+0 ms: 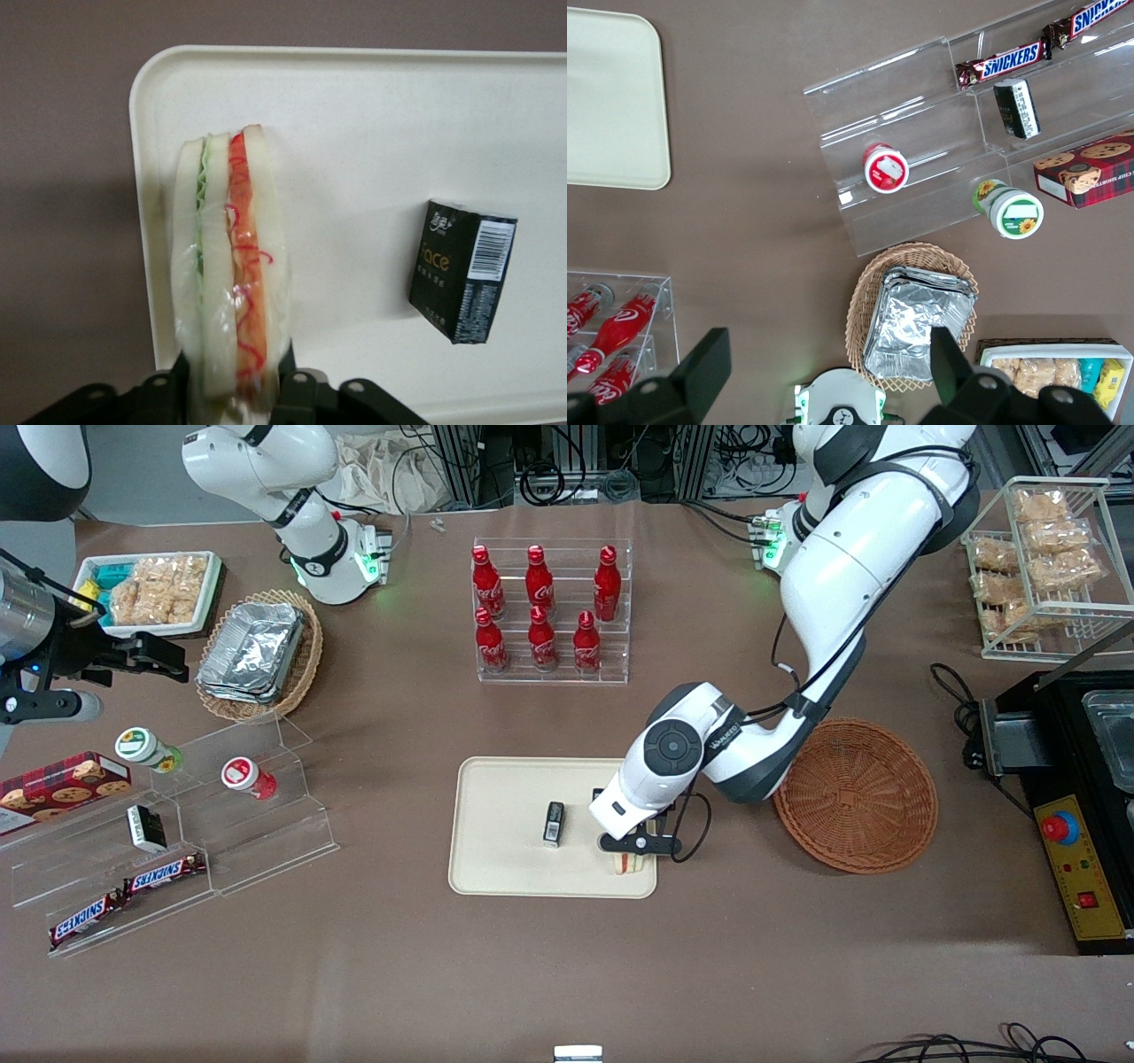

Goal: Place sandwich from basket to tray
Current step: 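Carry the sandwich over the cream tray beside the black box, then open the left gripper to release the sandwich onto the tray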

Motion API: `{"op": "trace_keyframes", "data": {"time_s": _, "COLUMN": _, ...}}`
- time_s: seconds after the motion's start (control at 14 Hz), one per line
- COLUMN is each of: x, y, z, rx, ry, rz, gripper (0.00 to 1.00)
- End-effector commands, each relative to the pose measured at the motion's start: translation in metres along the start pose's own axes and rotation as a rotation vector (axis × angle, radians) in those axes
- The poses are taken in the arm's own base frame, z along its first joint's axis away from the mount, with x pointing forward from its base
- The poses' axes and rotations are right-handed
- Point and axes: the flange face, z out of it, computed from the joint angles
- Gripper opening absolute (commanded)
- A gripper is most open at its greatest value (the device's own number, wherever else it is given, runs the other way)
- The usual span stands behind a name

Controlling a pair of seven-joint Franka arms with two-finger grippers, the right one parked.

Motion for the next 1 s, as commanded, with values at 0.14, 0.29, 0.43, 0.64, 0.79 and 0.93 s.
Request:
{"op": "trace_keyframes", "data": {"time_s": 0.14, "x": 0.013, "y": 0.001, "z": -0.020, "rx": 0.000, "ry": 0.043, "rz": 0.007, "gripper": 1.00}}
{"op": "trace_keyframes", "data": {"time_s": 0.29, "x": 0.023, "y": -0.010, "z": -0.059, "rx": 0.001, "ry": 0.083, "rz": -0.017, "gripper": 1.00}}
{"op": "trace_keyframes", "data": {"time_s": 0.43, "x": 0.022, "y": -0.023, "z": -0.102, "rx": 0.054, "ry": 0.087, "rz": -0.034, "gripper": 1.00}}
{"op": "trace_keyframes", "data": {"time_s": 0.64, "x": 0.017, "y": -0.068, "z": -0.161, "rx": 0.183, "ry": 0.028, "rz": -0.059, "gripper": 1.00}}
{"op": "trace_keyframes", "data": {"time_s": 0.79, "x": 0.017, "y": -0.104, "z": -0.203, "rx": 0.207, "ry": 0.001, "rz": -0.028, "gripper": 1.00}}
{"op": "trace_keyframes", "data": {"time_s": 0.93, "x": 0.014, "y": -0.146, "z": -0.253, "rx": 0.144, "ry": -0.049, "rz": 0.015, "gripper": 1.00}}
